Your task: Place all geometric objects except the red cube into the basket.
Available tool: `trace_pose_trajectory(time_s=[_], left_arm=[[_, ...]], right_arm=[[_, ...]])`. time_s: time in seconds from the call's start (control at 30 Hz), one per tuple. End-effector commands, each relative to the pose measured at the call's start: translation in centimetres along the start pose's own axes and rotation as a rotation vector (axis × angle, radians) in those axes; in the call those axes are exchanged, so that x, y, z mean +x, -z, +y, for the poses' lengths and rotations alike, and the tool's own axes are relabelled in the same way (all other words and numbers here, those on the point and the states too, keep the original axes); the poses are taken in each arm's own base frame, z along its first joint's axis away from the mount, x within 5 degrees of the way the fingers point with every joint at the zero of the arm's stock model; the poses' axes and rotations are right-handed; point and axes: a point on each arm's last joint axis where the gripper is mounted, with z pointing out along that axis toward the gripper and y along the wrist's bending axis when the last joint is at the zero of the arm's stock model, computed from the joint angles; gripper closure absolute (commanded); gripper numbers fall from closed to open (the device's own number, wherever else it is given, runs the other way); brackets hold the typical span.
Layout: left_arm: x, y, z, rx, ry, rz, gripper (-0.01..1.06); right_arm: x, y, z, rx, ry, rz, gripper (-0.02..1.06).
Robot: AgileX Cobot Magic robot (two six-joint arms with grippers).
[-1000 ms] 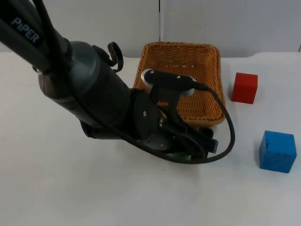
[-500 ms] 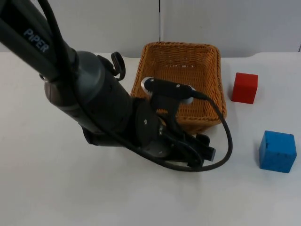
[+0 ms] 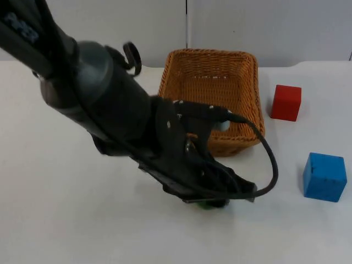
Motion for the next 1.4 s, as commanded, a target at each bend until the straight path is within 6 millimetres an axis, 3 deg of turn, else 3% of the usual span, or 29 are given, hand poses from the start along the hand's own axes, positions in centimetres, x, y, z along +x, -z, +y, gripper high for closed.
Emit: trace_pose_trajectory(time_s=[0.0, 0.07, 0.13, 0.2, 0.23, 0.33, 0.47, 0.6, 0.73, 0.8, 0.9, 0.93, 1.07, 1.1, 1.23, 1.37], left_arm=[[-0.9, 3.4, -1.1, 0.055, -0.057, 0.031, 1.05], [-1.0, 4.0, -1.3, 0.061, -0.074, 0.034, 1.05], [-1.5, 7.4, -1.8, 0.082, -0.182, 0.061, 1.05], [-1.5, 8.1, -1.9, 0.082, -0.209, 0.069, 1.05], [-1.6, 10.1, -2.0, 0.077, -0.279, 0.091, 1.05], [-2.0, 12.9, -1.9, 0.056, -0.339, 0.069, 1.05], [-2.5, 14.2, -1.6, 0.051, -0.335, 0.020, 1.05], [-3.1, 14.2, -0.2, 0.030, -0.307, 0.006, 1.05], [-4.3, 14.0, 2.0, 0.006, -0.223, -0.038, 1.05], [-6.1, 13.5, 3.3, -0.012, -0.200, -0.062, 1.05], [-8.7, 11.9, 3.5, -0.020, -0.210, -0.086, 1.05], [-8.7, 11.9, 3.5, -0.020, -0.210, -0.086, 1.05], [-11.9, 8.3, 3.5, -0.022, -0.240, -0.059, 1.05], [-11.9, 8.3, 3.5, -0.022, -0.240, -0.059, 1.05], [-13.8, 4.1, 4.0, -0.037, -0.266, -0.040, 1.05], [-14.5, 2.0, 4.6, -0.041, -0.254, -0.038, 1.05]], right_arm=[[0.0, 0.0, 0.0, 0.009, 0.005, -0.006, -0.01], [0.0, 0.0, 0.0, 0.009, 0.005, -0.006, -0.01], [0.0, 0.0, 0.0, 0.009, 0.005, -0.006, -0.01], [0.0, 0.0, 0.0, 0.009, 0.005, -0.006, -0.01], [0.0, 0.0, 0.0, 0.009, 0.005, -0.006, -0.01], [0.0, 0.0, 0.0, 0.009, 0.005, -0.006, -0.01], [0.0, 0.0, 0.0, 0.009, 0.005, -0.006, -0.01], [0.0, 0.0, 0.0, 0.009, 0.005, -0.006, -0.01], [0.0, 0.0, 0.0, 0.009, 0.005, -0.006, -0.01], [0.0, 0.0, 0.0, 0.009, 0.005, -0.006, -0.01], [0.0, 0.0, 0.0, 0.009, 0.005, -0.006, -0.01], [0.0, 0.0, 0.0, 0.009, 0.005, -0.006, -0.01], [0.0, 0.0, 0.0, 0.009, 0.005, -0.006, -0.01], [0.0, 0.0, 0.0, 0.009, 0.005, -0.006, -0.01], [0.0, 0.0, 0.0, 0.009, 0.005, -0.006, -0.01], [0.0, 0.0, 0.0, 0.009, 0.005, -0.006, -0.01]])
